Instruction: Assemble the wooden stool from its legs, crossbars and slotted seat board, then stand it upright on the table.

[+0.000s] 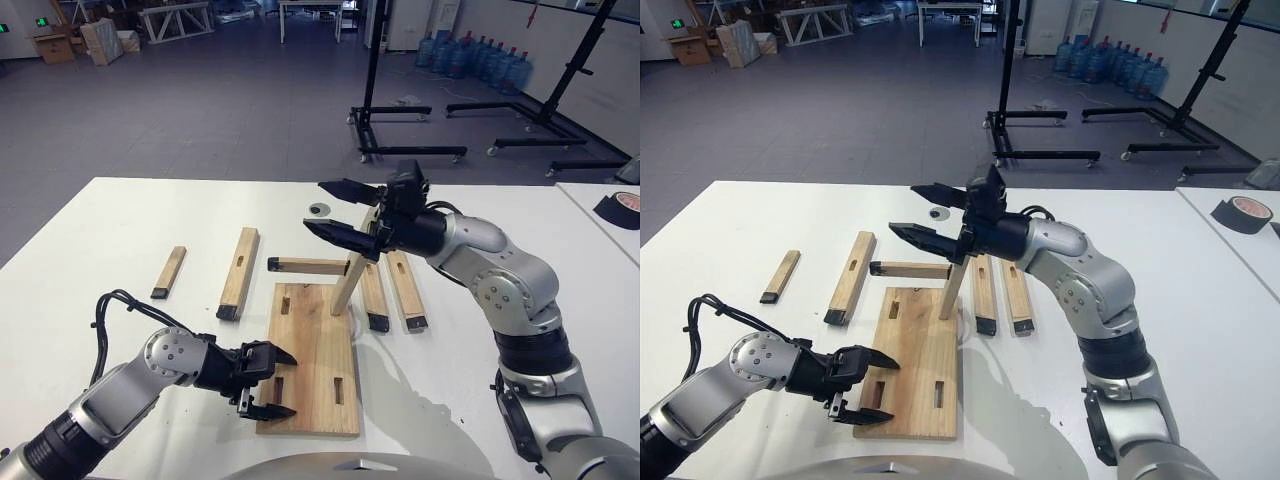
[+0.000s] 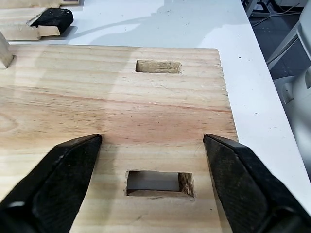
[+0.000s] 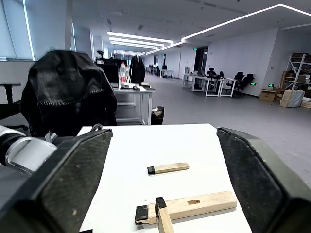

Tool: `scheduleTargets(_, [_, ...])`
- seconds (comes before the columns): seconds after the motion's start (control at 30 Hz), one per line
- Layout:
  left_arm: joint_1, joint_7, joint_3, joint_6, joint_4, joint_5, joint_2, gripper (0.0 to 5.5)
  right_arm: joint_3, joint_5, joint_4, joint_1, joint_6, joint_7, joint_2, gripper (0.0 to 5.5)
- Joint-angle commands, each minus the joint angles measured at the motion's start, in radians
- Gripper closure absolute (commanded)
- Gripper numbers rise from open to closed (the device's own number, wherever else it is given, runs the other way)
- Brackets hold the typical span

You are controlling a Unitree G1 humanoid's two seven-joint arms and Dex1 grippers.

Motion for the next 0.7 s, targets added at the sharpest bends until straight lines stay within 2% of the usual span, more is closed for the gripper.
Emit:
scheduleTargets(0.03, [0.080,0.046,-0.101,0.083,0.154,0.172,0.026,1.68,-0.081,0.067,0.047,0.024,0.084,-0.044,-0.003,1.54])
scheduleTargets(0.27, [0.069,0.067,-0.088,0.181,0.027,0.127,0.023,1.68,-0.393,0.326,0.070,-0.042,0.097,-0.180,-0.021,1.54])
scheduleTargets(0.33, [0.064,0.068,-0.078,0.197,0.001,0.116,0.036,1.68,-0.459,0.253,0.167,-0.035,0.080,-0.260,-0.078,1.54])
scheduleTargets(0.4, [0.084,0.080,-0.041,0.190,-0.016,0.090,0.045,1.68,-0.448,0.119,0.203,0.037,0.068,-0.357,-0.108,1.54])
scheduleTargets(0.5, [0.144,0.105,0.040,0.167,-0.069,0.022,0.044,1.68,-0.470,0.053,0.179,0.198,0.089,-0.543,-0.025,1.54])
scheduleTargets(0.6, [0.178,0.109,0.127,0.139,-0.133,-0.030,0.052,1.68,-0.410,-0.040,0.106,0.364,0.119,-0.696,0.072,1.54])
scheduleTargets(0.7, [0.204,0.091,0.246,0.065,-0.171,-0.047,0.089,1.68,-0.271,-0.159,-0.013,0.494,0.148,-0.776,0.107,1.54])
